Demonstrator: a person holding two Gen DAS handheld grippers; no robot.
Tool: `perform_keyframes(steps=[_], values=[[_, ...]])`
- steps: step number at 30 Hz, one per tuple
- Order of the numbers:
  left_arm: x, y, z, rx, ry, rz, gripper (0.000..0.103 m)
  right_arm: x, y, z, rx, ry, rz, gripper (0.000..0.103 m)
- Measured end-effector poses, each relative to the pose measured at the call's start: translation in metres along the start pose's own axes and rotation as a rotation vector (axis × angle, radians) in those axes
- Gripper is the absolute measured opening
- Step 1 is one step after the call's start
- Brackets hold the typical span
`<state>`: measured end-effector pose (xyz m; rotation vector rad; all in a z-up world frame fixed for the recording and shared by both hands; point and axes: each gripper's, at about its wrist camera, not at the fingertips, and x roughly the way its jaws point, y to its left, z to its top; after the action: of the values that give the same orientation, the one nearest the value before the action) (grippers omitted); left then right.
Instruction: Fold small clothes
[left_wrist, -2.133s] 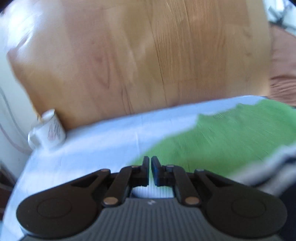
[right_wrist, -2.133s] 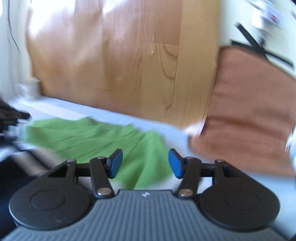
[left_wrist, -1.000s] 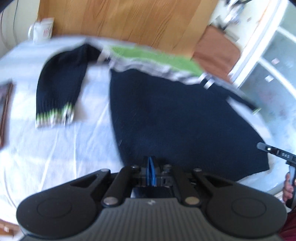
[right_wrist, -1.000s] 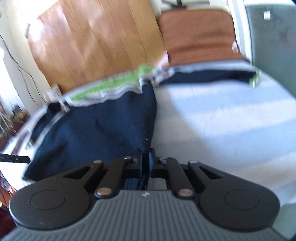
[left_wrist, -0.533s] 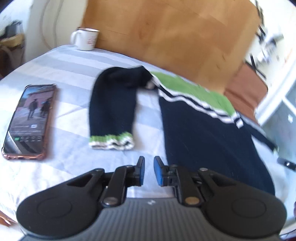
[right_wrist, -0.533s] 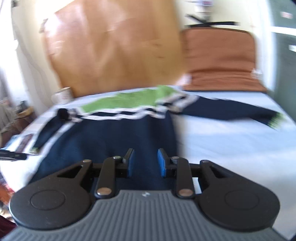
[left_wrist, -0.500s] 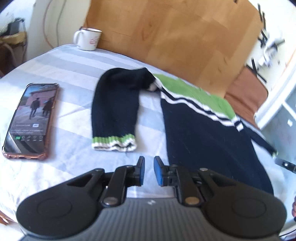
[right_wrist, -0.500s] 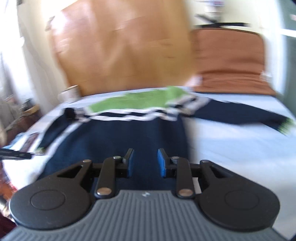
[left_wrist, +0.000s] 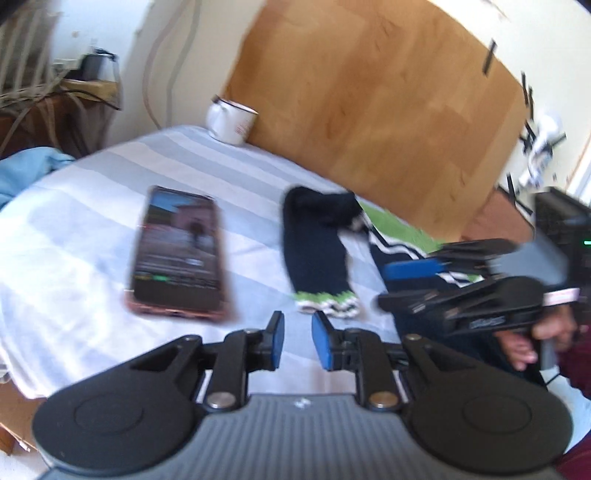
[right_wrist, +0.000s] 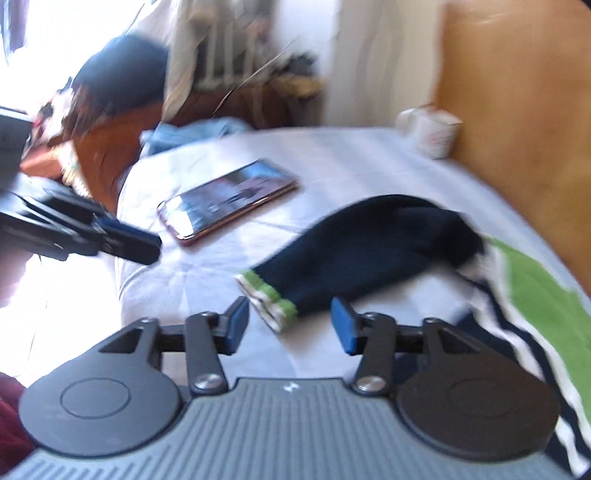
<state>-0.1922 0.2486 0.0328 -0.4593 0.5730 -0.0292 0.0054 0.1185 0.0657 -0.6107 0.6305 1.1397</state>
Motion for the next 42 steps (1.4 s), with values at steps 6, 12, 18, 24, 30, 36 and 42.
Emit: perform_keyframes(steps=[6, 12, 18, 24, 30, 36, 42], values=[[-0.006, 0.031, 0.001, -0.092, -0.017, 0.032, 0.018, 0.044, 0.001, 0.015, -0.024, 0.108, 0.025, 0.060], [-0.002, 0.041, 0.004, -0.121, -0.026, 0.016, 0.018, 0.000, -0.040, 0.087, 0.137, -0.005, 0.026, 0.015], [0.013, 0.028, 0.011, -0.118, -0.028, -0.030, 0.020, -0.102, -0.093, 0.164, 0.305, -0.348, 0.049, 0.015], [0.036, 0.000, 0.031, -0.057, -0.022, -0.063, 0.028, -0.171, -0.179, 0.119, 0.529, -0.463, -0.058, 0.015], [0.092, -0.038, 0.079, 0.016, -0.010, -0.084, 0.035, -0.190, -0.244, 0.011, 0.746, -0.434, -0.117, 0.015], [0.181, -0.067, 0.125, -0.013, 0.051, -0.113, 0.053, -0.198, -0.280, -0.072, 0.886, -0.420, -0.136, 0.015], [0.282, -0.059, 0.152, -0.160, 0.194, -0.101, 0.064, -0.210, -0.305, -0.118, 0.967, -0.452, -0.120, 0.015]])
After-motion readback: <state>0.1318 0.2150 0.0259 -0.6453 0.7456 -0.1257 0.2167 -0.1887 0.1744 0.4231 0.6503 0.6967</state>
